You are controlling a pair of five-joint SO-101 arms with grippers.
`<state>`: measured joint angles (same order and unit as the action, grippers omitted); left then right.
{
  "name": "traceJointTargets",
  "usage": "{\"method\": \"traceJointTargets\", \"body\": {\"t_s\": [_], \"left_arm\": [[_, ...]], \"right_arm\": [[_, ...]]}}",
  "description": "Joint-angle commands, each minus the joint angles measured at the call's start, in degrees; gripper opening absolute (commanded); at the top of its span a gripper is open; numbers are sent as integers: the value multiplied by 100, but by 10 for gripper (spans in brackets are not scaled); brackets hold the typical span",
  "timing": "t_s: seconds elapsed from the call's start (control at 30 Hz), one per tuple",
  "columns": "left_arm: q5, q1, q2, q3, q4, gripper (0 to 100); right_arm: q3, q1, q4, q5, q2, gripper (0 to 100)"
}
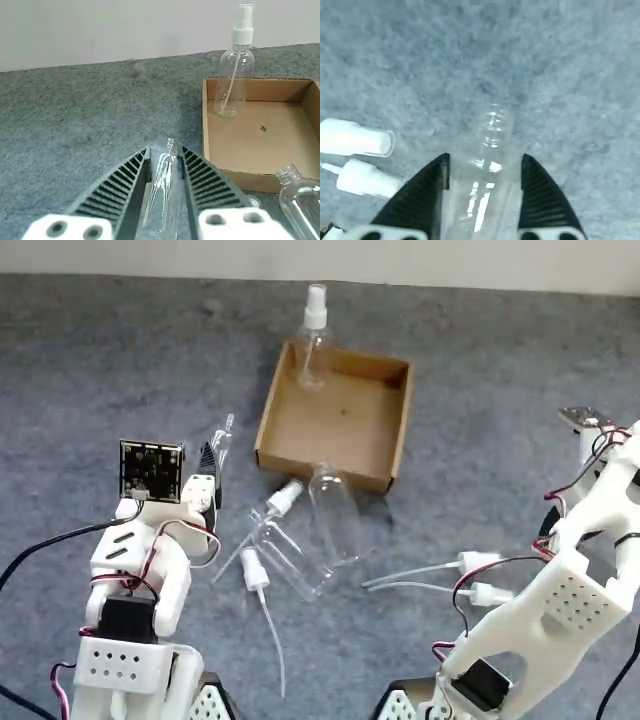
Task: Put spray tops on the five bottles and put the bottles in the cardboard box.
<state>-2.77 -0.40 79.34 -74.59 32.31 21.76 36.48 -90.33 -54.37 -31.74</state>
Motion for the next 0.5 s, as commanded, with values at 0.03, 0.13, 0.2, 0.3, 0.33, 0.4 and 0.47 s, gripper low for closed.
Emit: {"method": "traceJointTargets", "body": {"t_s": [0.03, 0.13, 0.2, 0.3, 0.33, 0.4, 0.47], "left_arm": [[26, 418, 4, 92, -88, 53], [26, 418, -31, 330, 35, 53], [26, 418, -268, 646, 378, 53], [26, 418, -1121, 1174, 1020, 54], [26, 418, -1473, 1376, 1248, 54], [26, 418, -2097, 1754, 1670, 54], [26, 462, -2642, 2158, 2110, 56]], "right_arm": [[13, 101, -40, -18, 57, 9], [66, 57, -13, 510, 66, 9], [198, -48, 75, 1020, 110, 9], [901, -295, 84, 1574, 57, 9], [1103, -374, 84, 1793, 57, 9], [1464, -541, 75, 2110, 57, 9], [1640, -655, 92, 2295, 57, 9]]}}
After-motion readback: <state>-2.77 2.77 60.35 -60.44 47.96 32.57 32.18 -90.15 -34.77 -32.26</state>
